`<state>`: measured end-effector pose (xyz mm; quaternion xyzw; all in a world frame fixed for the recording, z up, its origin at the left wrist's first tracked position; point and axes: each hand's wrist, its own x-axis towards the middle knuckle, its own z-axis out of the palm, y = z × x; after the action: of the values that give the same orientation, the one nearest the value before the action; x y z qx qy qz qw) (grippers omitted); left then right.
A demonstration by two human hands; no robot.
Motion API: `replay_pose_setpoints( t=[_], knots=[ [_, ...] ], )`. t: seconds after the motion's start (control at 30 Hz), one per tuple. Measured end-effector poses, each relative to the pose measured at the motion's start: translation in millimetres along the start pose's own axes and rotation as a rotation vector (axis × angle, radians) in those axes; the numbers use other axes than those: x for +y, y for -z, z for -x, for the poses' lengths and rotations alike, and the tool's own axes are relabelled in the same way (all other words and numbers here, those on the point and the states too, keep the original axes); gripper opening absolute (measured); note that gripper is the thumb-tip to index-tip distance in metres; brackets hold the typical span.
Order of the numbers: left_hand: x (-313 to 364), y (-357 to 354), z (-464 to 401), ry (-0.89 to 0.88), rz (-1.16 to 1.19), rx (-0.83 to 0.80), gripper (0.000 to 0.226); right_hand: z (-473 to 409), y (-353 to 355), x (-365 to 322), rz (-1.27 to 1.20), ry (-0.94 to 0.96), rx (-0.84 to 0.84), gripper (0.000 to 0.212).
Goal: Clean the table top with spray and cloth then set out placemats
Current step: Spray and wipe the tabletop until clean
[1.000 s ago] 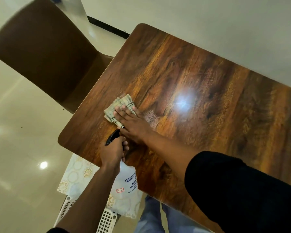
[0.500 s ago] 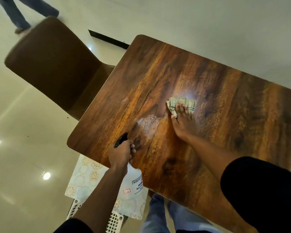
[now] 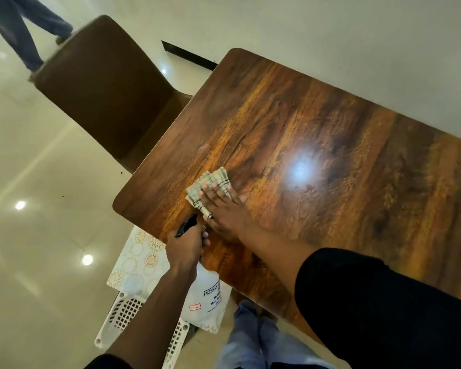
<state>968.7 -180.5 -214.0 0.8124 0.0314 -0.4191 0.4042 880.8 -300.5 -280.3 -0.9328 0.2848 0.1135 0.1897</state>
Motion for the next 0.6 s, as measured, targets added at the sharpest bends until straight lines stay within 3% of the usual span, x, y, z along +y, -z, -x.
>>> replay_pose_setpoints(
  t=[0.1,0.2,0.43,0.6],
  knots=[
    [-9,0,5,0.020,-0.003,0.018,0.027,22,-10,13,0.040,0.105,-0.019,0.070],
    [-17,-6,14,0.028,0.011,0.010,0.025,46,-6,39,-0.028,0.078,0.004,0.067],
    [-36,-16,44,0.001,0.016,0.009,0.020,91,9,136,-0.179,-0.463,0.120,0.068],
    [-46,-16,62,-0.001,0.044,0.042,0.018,93,8,126,-0.212,-0.659,0.112,0.070]
  ],
)
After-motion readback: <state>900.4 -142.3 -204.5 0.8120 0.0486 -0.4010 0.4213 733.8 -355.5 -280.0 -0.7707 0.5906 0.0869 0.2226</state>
